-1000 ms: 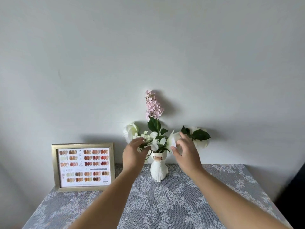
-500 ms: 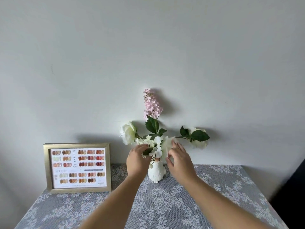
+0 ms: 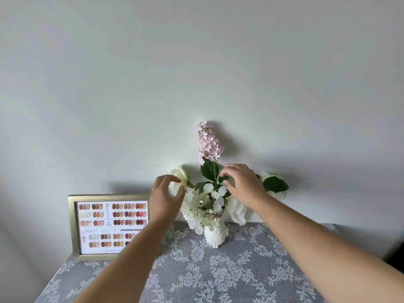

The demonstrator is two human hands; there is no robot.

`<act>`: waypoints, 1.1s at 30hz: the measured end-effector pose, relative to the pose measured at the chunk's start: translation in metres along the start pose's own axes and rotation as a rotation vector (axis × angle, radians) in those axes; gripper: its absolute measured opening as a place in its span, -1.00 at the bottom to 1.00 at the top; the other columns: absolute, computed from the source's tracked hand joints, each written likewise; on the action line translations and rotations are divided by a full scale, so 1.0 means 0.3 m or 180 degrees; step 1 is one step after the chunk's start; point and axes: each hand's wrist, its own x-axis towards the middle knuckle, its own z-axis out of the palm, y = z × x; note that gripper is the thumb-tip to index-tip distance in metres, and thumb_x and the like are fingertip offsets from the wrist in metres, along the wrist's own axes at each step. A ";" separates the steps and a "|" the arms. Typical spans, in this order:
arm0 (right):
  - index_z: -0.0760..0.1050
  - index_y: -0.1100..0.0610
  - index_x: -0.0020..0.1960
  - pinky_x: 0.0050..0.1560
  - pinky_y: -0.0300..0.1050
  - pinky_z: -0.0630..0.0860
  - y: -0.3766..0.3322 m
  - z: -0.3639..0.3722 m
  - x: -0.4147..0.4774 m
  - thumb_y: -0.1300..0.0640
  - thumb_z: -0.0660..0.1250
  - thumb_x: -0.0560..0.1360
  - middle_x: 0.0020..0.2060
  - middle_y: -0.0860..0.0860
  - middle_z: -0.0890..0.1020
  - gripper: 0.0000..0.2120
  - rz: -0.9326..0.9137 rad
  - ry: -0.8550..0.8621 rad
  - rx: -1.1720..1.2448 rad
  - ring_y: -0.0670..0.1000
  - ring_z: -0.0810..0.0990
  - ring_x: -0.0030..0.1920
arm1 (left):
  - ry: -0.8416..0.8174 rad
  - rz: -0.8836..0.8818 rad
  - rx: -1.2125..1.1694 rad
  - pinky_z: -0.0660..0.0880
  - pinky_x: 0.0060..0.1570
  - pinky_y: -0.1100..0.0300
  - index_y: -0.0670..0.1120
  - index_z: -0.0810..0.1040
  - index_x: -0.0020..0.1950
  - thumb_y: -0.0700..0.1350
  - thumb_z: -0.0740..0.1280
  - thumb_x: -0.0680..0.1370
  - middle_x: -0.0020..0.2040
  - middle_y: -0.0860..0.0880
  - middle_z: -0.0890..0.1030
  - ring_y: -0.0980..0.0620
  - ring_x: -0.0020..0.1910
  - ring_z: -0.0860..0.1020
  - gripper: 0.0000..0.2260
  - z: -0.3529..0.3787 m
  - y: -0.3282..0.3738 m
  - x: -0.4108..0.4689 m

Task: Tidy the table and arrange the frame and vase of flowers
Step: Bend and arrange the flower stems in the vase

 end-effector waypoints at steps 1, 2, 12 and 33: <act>0.51 0.00 0.09 0.31 -0.08 0.25 -0.004 0.010 0.012 0.13 0.32 0.47 0.21 -0.07 0.53 -0.80 -0.0041 -0.0104 -0.0020 0.00 0.41 0.27 | 0.0083 -0.0069 0.0096 0.34 -0.06 0.27 0.10 0.48 -0.04 -0.06 0.37 0.42 0.08 0.07 0.47 0.03 0.09 0.48 -0.83 -0.007 -0.012 0.028; 0.50 -0.02 0.11 0.32 -0.05 0.26 -0.008 0.019 0.022 0.15 0.32 0.46 0.23 -0.08 0.52 -0.77 -0.0078 -0.0208 -0.0027 -0.01 0.40 0.28 | 0.0092 -0.0200 0.0203 0.35 -0.05 0.22 0.05 0.48 0.02 -0.07 0.38 0.42 0.11 0.02 0.47 -0.01 0.11 0.48 -0.79 -0.010 -0.027 0.056; 0.56 -0.02 0.13 0.24 0.00 0.31 0.001 0.101 0.078 0.35 0.33 0.38 0.19 -0.08 0.55 -0.60 -0.0423 -0.0518 -0.0383 -0.02 0.41 0.20 | -0.0737 -0.1168 0.0415 0.42 -0.10 0.10 -0.02 0.33 0.33 0.08 0.40 0.41 0.26 -0.16 0.42 -0.05 0.01 0.45 -0.46 0.050 -0.160 0.200; 0.64 0.08 -0.21 -0.19 -0.18 0.51 0.000 0.114 0.167 0.03 0.38 0.44 -0.40 -0.06 0.64 -0.86 0.1466 0.0358 0.0873 -0.06 0.55 -0.47 | -0.0104 0.0250 0.0280 0.33 -0.14 0.26 0.07 0.53 -0.24 -0.05 0.43 0.41 0.21 0.07 0.52 0.16 -0.08 0.47 -0.90 0.030 -0.064 0.080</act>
